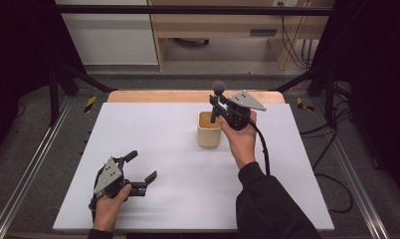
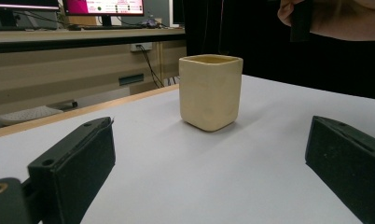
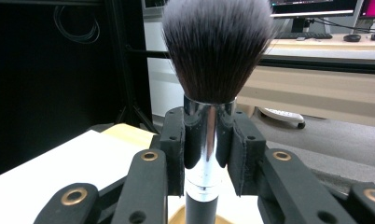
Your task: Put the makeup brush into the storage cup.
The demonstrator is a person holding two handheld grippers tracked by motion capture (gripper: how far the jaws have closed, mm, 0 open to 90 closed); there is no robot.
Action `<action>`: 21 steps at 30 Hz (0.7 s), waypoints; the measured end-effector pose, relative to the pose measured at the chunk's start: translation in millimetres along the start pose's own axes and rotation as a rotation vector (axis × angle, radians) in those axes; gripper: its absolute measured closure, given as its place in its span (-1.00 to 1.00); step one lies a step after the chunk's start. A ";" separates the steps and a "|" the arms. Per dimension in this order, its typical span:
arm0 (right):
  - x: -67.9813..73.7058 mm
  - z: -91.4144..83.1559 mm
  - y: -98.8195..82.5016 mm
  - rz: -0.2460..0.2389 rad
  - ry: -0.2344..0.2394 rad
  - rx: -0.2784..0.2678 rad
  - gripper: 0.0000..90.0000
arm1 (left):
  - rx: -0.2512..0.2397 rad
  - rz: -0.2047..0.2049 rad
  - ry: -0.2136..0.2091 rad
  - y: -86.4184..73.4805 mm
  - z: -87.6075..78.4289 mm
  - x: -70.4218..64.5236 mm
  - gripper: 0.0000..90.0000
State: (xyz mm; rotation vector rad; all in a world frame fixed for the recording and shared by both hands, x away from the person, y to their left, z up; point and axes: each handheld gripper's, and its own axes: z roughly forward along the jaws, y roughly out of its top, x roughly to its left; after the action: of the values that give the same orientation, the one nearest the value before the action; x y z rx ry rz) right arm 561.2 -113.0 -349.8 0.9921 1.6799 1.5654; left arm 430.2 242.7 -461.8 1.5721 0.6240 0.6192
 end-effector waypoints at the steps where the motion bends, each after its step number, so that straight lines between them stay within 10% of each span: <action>1: 0.4 0.7 -0.6 -0.001 -0.001 0.001 0.57 | 0.000 0.001 0.000 0.1 0.0 0.0 -0.97; 21: 1.7 7.3 -12.0 -0.041 -0.007 0.051 0.57 | 0.005 0.012 0.001 0.7 0.3 -1.3 -0.97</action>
State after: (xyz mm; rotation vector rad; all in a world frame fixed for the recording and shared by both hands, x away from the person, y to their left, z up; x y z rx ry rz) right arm 565.3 -107.8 -362.3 0.9816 1.7320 1.4984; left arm 429.6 241.5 -461.1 1.5814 0.6179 0.6284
